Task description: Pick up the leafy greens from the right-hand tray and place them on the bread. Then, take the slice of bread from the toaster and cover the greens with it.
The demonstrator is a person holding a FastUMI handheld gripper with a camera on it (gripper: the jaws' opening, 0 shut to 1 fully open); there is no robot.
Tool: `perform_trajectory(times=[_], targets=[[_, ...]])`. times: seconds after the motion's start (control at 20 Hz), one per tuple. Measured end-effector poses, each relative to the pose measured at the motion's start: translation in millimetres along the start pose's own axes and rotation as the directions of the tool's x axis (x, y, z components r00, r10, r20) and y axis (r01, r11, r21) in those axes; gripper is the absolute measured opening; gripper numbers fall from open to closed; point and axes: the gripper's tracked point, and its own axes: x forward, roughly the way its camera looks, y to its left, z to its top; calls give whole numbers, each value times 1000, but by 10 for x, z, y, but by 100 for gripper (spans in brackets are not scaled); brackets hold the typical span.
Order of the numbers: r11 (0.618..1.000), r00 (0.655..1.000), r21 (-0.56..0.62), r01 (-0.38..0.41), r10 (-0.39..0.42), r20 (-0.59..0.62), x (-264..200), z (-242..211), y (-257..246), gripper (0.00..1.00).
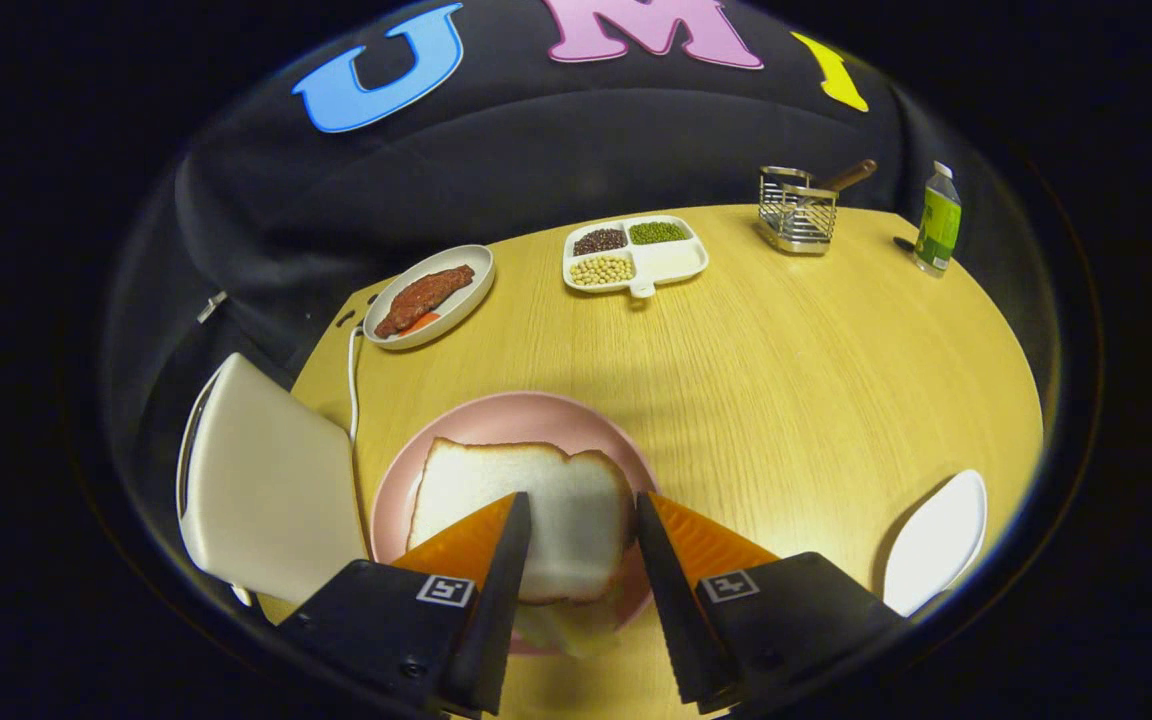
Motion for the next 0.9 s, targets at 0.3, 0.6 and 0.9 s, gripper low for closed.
perform_trajectory(times=[0.3,0.6,0.9], targets=[[987,995,-159,-17,32,92,-387,259,16,82],[966,984,-246,-81,117,133,-891,441,137,95],[933,965,-333,-136,201,167,-1345,734,191,96]])
